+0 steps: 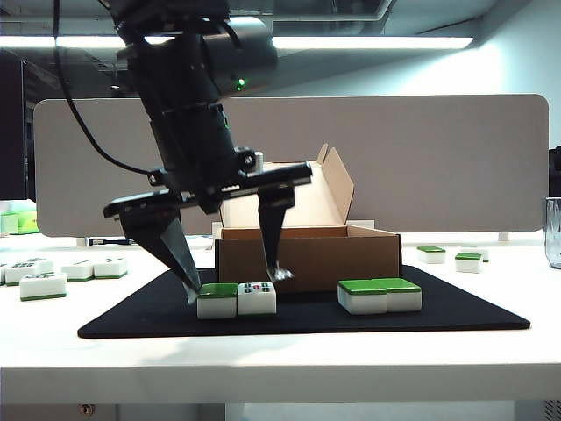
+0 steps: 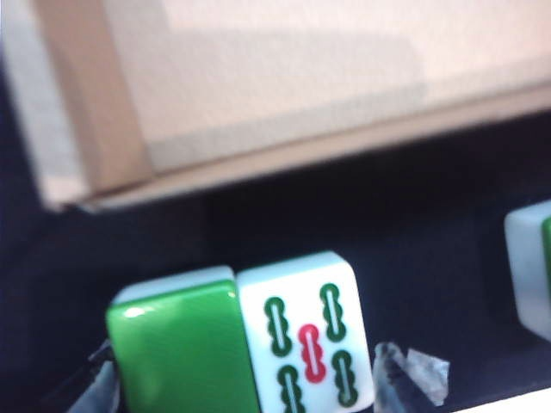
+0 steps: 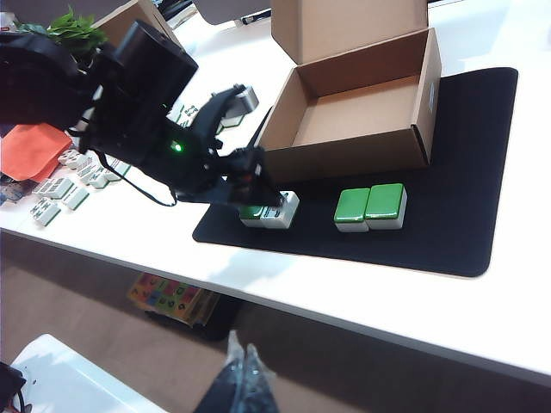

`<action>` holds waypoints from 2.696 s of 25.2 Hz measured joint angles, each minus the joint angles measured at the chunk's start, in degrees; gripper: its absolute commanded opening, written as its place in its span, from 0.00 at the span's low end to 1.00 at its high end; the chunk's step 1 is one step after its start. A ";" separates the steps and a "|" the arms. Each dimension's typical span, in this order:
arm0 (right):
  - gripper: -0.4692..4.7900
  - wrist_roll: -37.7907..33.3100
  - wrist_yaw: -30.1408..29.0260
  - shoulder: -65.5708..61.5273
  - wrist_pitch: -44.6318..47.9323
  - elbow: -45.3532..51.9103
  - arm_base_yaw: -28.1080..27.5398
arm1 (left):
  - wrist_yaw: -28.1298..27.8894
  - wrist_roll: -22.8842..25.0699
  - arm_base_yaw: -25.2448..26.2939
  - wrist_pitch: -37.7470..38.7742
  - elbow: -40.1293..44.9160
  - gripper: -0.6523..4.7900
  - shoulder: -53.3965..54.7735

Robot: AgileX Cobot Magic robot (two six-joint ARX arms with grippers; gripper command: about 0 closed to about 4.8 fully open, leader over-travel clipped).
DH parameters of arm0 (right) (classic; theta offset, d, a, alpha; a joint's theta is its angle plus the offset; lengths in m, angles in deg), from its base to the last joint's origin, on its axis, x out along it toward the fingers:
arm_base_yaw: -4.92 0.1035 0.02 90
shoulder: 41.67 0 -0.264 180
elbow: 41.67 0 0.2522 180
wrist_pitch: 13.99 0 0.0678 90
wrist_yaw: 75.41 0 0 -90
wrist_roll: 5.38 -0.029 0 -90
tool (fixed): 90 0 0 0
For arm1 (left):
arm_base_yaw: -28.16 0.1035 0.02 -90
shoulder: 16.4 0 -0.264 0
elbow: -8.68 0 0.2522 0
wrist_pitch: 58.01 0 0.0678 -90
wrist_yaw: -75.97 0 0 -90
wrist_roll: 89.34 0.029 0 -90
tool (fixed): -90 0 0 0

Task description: Pick up four mahjong tiles and put them into the paper box.

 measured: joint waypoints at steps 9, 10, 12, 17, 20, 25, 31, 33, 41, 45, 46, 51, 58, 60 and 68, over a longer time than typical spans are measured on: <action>0.09 0.00 0.02 -0.02 0.00 -0.02 0.00 | -1.31 0.31 -0.74 -0.72 -0.26 0.80 2.34; 0.09 0.00 0.00 -0.02 0.02 -0.02 0.00 | -1.57 0.55 -0.79 -0.83 -0.26 0.80 2.38; 0.09 0.00 0.00 -0.02 0.02 -0.02 0.00 | -2.03 1.86 -0.87 -1.11 -0.26 0.80 2.56; 0.09 0.00 0.02 -0.02 0.02 -0.02 0.00 | -2.69 5.86 -0.90 -1.31 -0.52 0.79 3.04; 0.09 0.02 0.00 -0.02 0.02 0.00 0.00 | -3.61 6.78 -0.98 -1.40 -0.63 0.71 3.30; 0.09 0.02 0.00 -0.02 0.02 0.00 0.00 | -4.26 8.31 -1.03 -1.57 -0.68 0.56 3.26; 0.09 0.02 0.02 -0.02 0.02 0.00 0.00 | -3.08 8.70 -0.96 -1.07 -0.98 0.56 3.19; 0.09 0.02 0.02 -0.02 0.00 0.00 0.00 | -0.07 8.90 -0.90 0.28 -0.44 0.56 1.90; 0.09 0.02 0.02 -0.02 0.00 0.00 0.00 | 3.82 8.87 -0.96 1.14 -0.37 0.56 -4.39; 0.09 0.02 0.02 -0.02 0.02 -0.02 0.00 | 3.91 8.90 -0.96 2.56 -3.15 0.56 -5.95; 0.09 0.02 0.02 -0.02 0.00 -0.02 0.00 | 3.82 8.94 -0.96 2.58 -4.09 0.56 -6.01; 0.09 0.02 0.02 -0.02 -0.07 0.00 0.00 | -4.26 15.69 -0.90 -3.02 -8.83 0.56 -6.03; 0.09 0.02 0.02 0.00 -0.15 0.00 0.00 | -6.69 19.39 2.89 -9.40 -8.92 0.56 -3.39; 0.09 0.02 0.02 0.00 -0.17 -0.02 0.00 | -6.67 19.39 3.93 -10.82 -8.92 0.56 -1.51; 0.09 0.02 0.02 -0.02 -0.20 -0.02 0.00 | -4.42 21.62 4.94 -21.35 -9.14 0.56 5.64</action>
